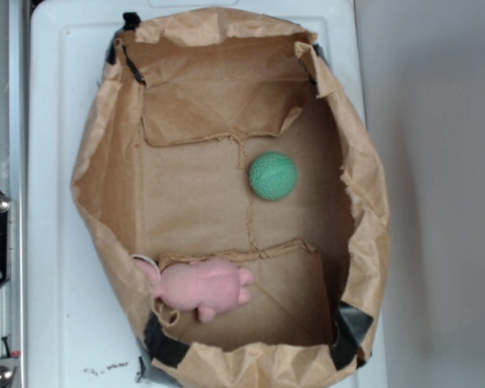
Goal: Grab the pink bunny.
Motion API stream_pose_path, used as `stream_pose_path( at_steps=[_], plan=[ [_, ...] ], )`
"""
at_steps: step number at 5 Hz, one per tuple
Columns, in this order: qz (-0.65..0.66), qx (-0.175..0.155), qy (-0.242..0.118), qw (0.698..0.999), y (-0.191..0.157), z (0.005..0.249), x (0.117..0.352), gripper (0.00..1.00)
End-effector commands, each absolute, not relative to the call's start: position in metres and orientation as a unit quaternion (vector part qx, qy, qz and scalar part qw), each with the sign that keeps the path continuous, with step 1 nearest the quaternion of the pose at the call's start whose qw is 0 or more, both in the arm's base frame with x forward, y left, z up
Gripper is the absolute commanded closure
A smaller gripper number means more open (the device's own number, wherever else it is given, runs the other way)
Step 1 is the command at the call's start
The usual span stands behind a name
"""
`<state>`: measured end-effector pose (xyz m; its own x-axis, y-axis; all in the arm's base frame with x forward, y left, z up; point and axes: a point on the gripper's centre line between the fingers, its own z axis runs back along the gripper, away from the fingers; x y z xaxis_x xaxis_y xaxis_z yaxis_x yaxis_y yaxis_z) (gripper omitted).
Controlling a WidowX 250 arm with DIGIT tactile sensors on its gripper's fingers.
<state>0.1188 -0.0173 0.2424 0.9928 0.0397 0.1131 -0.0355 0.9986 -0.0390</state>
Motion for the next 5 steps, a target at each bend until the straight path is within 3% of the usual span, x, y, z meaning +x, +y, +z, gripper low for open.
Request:
stream_pose_path(
  at_steps=[1,3,5],
  plan=[
    [0.019,-0.018,-0.057,0.998,-0.017,0.242,0.119,0.0],
    [0.083,-0.015,-0.083,0.993,-0.046,0.234,0.17,0.0],
    [0.106,0.011,-0.104,0.989,-0.045,0.204,0.203,0.0]
  ],
)
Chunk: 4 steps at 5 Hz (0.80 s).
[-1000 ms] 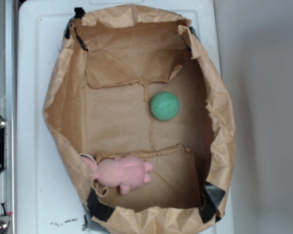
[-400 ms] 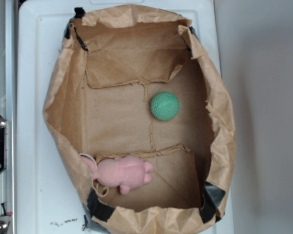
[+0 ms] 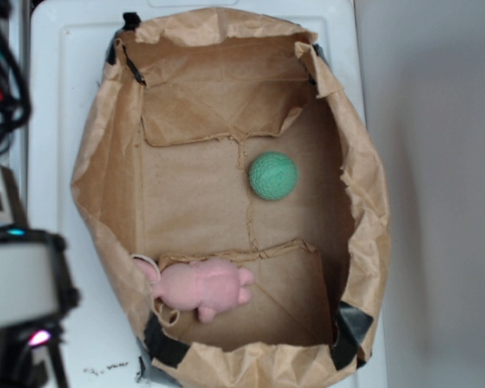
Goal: Grab the pink bunny.
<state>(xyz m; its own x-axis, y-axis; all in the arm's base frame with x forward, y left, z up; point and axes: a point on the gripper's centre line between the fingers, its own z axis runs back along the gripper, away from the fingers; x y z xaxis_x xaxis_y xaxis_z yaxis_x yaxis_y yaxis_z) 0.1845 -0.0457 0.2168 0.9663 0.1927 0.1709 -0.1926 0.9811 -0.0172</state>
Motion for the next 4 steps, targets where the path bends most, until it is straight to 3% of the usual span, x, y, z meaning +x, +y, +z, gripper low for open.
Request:
stream_pose_path(
  at_steps=[1,4],
  plan=[
    [0.13,0.019,-0.118,0.984,-0.043,0.188,0.225,0.0],
    [0.168,0.035,-0.085,0.982,-0.011,0.159,0.274,0.0]
  ],
)
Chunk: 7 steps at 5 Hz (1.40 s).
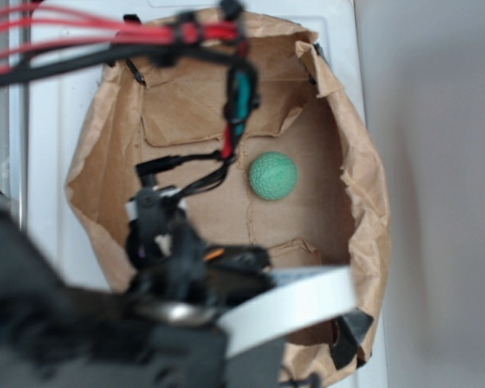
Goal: Grab the pink bunny.
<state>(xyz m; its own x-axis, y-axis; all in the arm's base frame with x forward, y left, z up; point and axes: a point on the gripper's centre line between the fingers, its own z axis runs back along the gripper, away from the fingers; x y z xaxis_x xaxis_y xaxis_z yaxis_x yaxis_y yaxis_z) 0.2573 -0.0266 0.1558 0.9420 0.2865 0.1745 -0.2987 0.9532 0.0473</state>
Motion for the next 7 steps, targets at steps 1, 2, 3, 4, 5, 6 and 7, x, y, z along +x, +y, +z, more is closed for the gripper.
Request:
stream_pose_path(
  at_steps=[1,2,3,4,5,6,7],
  plan=[
    [0.173,0.033,-0.065,0.982,-0.001,0.153,0.281,0.0],
    [0.17,0.022,-0.05,0.984,0.008,0.149,0.283,0.0],
    [0.133,0.016,-0.018,0.991,0.006,0.128,0.277,0.0],
    [0.109,-0.005,0.015,0.994,0.002,0.108,0.272,0.0],
    [0.094,-0.014,0.019,0.995,-0.005,0.098,0.266,0.0],
    [0.078,-0.022,0.032,0.996,-0.014,0.091,0.259,0.0],
    [0.069,-0.028,0.035,0.997,-0.023,0.094,0.251,0.0]
  ],
)
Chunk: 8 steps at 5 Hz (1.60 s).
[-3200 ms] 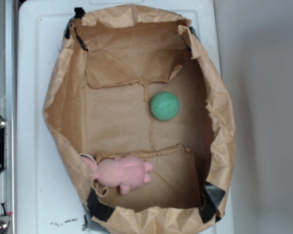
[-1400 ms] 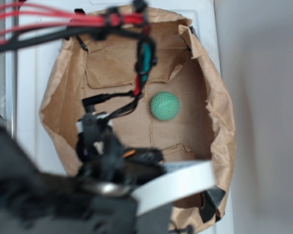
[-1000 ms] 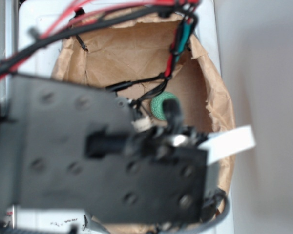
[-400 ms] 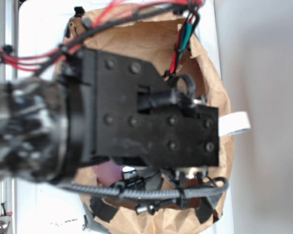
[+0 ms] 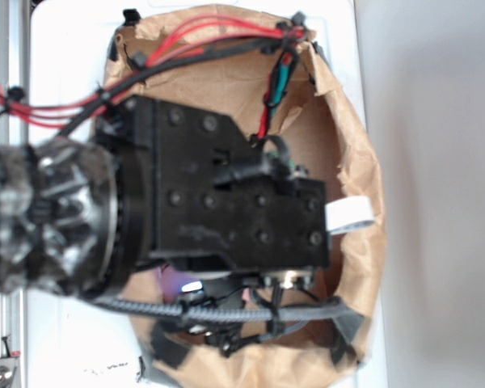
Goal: Grab the pink bunny.
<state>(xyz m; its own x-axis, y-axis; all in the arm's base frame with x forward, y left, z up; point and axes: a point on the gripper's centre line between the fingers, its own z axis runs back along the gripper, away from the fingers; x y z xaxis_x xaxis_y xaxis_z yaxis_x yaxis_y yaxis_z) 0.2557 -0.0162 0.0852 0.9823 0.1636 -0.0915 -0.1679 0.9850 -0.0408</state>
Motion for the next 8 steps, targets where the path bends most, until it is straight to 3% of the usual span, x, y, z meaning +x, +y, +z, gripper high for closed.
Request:
stream_pose_path(
  at_steps=[1,2,5,6,7,8],
  plan=[
    [0.074,-0.022,0.044,0.996,-0.032,0.097,0.246,0.0],
    [0.072,-0.033,0.044,0.996,-0.038,0.1,0.242,0.0],
    [0.107,-0.077,0.001,0.991,-0.047,0.071,0.259,0.0],
    [0.122,-0.061,0.004,0.991,-0.052,0.062,0.263,0.0],
    [0.119,-0.015,0.012,0.993,-0.052,0.046,0.267,0.0],
    [0.114,-0.004,0.02,0.993,-0.059,0.042,0.267,0.0]
  ],
)
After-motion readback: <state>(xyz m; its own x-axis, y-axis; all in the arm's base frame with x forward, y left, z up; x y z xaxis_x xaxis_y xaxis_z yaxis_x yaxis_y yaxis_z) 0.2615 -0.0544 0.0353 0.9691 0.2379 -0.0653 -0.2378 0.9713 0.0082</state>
